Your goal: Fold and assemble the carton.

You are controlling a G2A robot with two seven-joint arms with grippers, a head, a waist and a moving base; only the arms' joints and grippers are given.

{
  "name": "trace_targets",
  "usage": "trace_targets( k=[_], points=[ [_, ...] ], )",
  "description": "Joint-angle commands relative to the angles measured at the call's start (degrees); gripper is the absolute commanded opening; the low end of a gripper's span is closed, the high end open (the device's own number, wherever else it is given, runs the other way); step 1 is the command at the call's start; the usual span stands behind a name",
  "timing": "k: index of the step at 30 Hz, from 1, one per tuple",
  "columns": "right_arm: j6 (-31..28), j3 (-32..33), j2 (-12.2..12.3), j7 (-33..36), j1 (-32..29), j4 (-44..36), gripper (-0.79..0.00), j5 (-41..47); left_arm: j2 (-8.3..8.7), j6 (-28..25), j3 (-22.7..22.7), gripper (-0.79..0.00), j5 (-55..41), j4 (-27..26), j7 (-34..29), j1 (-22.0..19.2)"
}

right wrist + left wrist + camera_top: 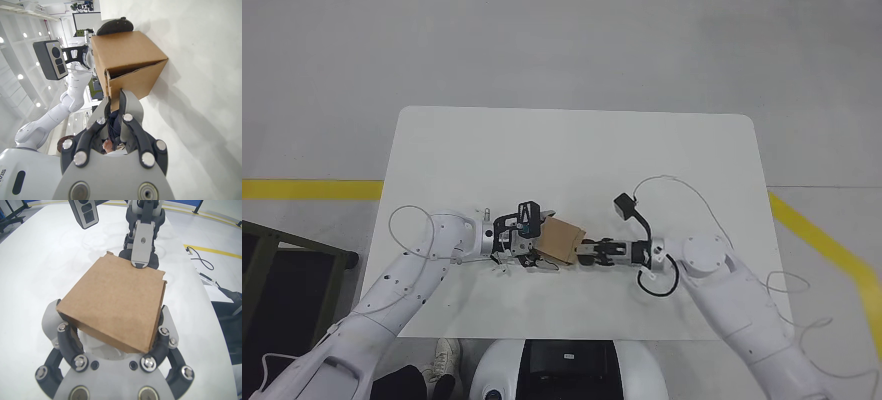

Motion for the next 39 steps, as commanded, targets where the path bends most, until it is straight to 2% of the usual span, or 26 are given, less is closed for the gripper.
trace_targets(
  k=[1,5,9,13,17,24,27,30,39],
  points=[
    [0.33,-0.29,-0.06,0.06,0.43,0.05,-0.720,-0.40,0.01,0.01,-0.01,0.000,0.07,0.01,0.06,0.01],
    [1.14,-0.90,-0.24,0.29,1.67,0.44,-0.699,-0.98,0.01,-0.07,0.00,0.000,0.09,0.07,0.01,0.01],
    [1.35,-1.47,-0.45,0.29,2.48,0.83,-0.637,-0.90,0.00,-0.21,0.10,0.000,0.11,0.09,-0.01,-0.07],
    [0.93,-1.22,-0.42,0.08,2.36,0.45,-0.539,-0.57,-0.03,-0.21,0.24,0.000,0.12,0.24,-0.05,-0.09],
    [0.94,-0.03,0.01,0.23,1.23,-1.20,-0.520,-0.75,-0.06,-0.21,0.40,0.000,0.02,0.42,-0.14,-0.20],
    [1.77,2.19,0.89,0.17,-1.33,-4.83,-0.563,-1.62,-0.09,-0.21,0.65,0.000,0.03,0.51,-0.36,-0.29],
    [1.57,2.45,1.02,-0.09,-2.08,-5.15,-0.714,-1.50,-0.08,-0.19,0.68,0.000,-0.04,0.51,-0.41,-0.34],
    [1.46,2.03,0.95,-0.26,-2.24,-5.11,-0.767,-1.29,-0.05,-0.18,0.60,0.000,-0.02,0.53,-0.50,-0.33],
    [1.34,-0.35,0.29,-0.47,-0.50,-2.88,-0.785,-0.98,0.00,-0.18,0.39,0.000,-0.14,0.29,-0.58,-0.14]
  ],
)
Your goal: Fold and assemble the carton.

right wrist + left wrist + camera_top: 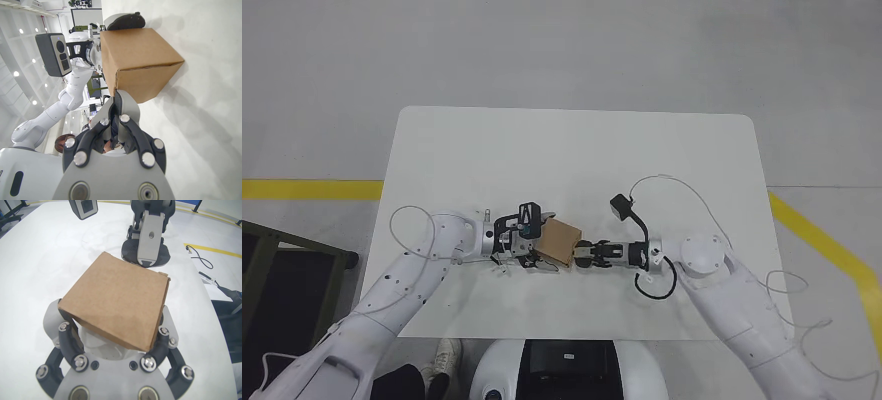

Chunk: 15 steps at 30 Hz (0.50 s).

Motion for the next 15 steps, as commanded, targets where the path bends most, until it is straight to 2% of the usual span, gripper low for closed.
trace_targets(
  k=[1,15],
  points=[
    [-0.26,-0.14,-0.07,-0.18,0.24,0.24,-0.785,0.04,0.01,-0.01,-0.04,0.000,0.00,-0.03,-0.02,0.04],
    [0.10,-0.63,-0.09,-0.29,-0.08,0.26,-0.785,0.25,0.11,0.09,-0.34,0.000,-0.06,-0.41,-0.05,0.40]
  ],
)
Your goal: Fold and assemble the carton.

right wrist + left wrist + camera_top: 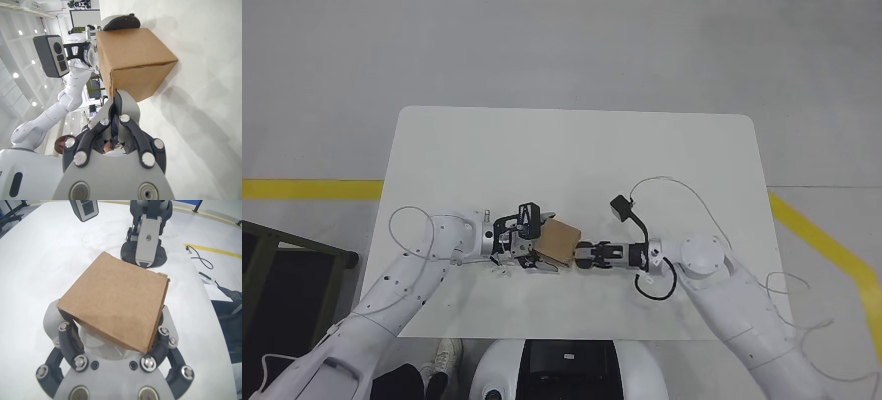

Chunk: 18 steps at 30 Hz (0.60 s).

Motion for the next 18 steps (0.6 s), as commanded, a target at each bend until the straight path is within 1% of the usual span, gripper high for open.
trace_targets(
  k=[1,7,11,12,13,14,15,17,18],
  points=[
    [-0.19,-0.62,-0.22,-0.08,0.52,0.47,-0.785,0.32,0.00,0.01,-0.02,0.000,-0.02,-0.04,-0.01,0.03],
    [-0.59,-2.03,-0.81,-0.50,2.03,1.91,-0.785,0.96,0.03,-0.11,-0.08,0.000,-0.13,-0.03,-0.06,0.03],
    [-0.81,-1.24,-0.60,-0.31,1.89,1.64,-0.785,0.89,0.13,-0.07,-0.24,0.000,0.13,0.17,-0.27,-0.02],
    [-0.70,-0.79,-0.44,-0.20,1.68,1.18,-0.754,0.69,0.17,0.03,-0.36,0.000,0.23,0.28,-0.33,-0.04],
    [-0.52,-0.20,-0.24,-0.16,1.41,0.58,-0.683,0.38,0.23,0.27,-0.60,0.000,0.27,0.52,-0.35,-0.07],
    [-0.26,0.43,-0.02,-0.13,1.02,-0.19,-0.585,0.02,0.31,0.34,-0.86,0.000,0.27,0.76,-0.35,-0.10],
    [0.08,1.12,0.23,-0.07,0.61,-1.01,-0.526,-0.42,0.41,0.50,-1.20,0.000,0.36,0.99,-0.42,-0.17],
    [0.58,2.72,0.74,-0.19,-0.35,-2.77,-0.434,-1.19,0.68,0.72,-2.07,0.000,0.44,1.32,-0.39,-0.25],
    [0.78,3.54,0.99,-0.29,-0.84,-3.61,-0.348,-1.52,0.85,0.78,-2.59,0.000,0.46,1.40,-0.32,-0.23]
  ],
)
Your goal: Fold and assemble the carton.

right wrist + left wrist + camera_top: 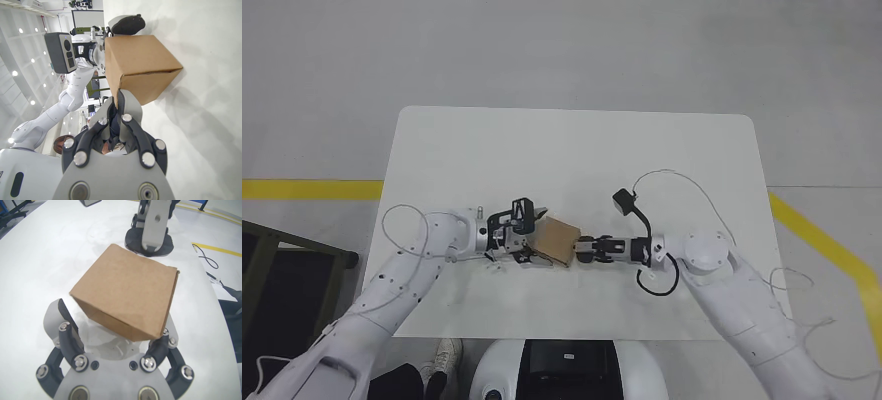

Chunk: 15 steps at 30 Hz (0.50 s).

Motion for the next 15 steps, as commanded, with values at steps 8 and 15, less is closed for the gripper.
trace_targets(
  k=[8,15],
  points=[
    [-1.43,5.84,1.68,-0.77,-2.83,-5.02,0.000,-3.29,2.42,-0.85,-6.40,0.000,-0.70,-0.99,1.12,1.31],
    [-5.84,9.41,2.59,-2.33,-3.21,-6.33,0.000,-7.02,5.03,-0.66,-13.94,0.000,-3.49,-2.76,0.24,3.05]
  ],
)
